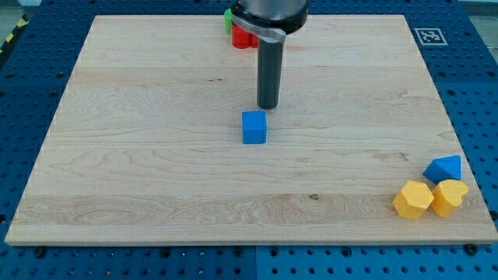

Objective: Move the cube at the bottom of the red blocks

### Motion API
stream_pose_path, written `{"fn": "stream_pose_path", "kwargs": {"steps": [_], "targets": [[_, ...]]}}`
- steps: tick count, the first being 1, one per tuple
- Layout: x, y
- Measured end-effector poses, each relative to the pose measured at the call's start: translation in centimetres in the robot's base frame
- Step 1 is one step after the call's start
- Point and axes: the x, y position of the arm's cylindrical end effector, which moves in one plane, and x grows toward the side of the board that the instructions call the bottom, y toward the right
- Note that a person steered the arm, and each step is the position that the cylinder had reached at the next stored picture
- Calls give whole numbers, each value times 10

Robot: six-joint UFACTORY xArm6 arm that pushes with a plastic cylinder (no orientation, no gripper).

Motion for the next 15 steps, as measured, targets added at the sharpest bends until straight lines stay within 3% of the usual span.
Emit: {"fn": "stream_pose_path", "kwargs": {"steps": [2, 3, 5, 7, 8, 10, 15], "targets": [[108, 27], [97, -14], [-26, -42], [-44, -43], [-74, -46], [-38, -17], [-115, -2]]}}
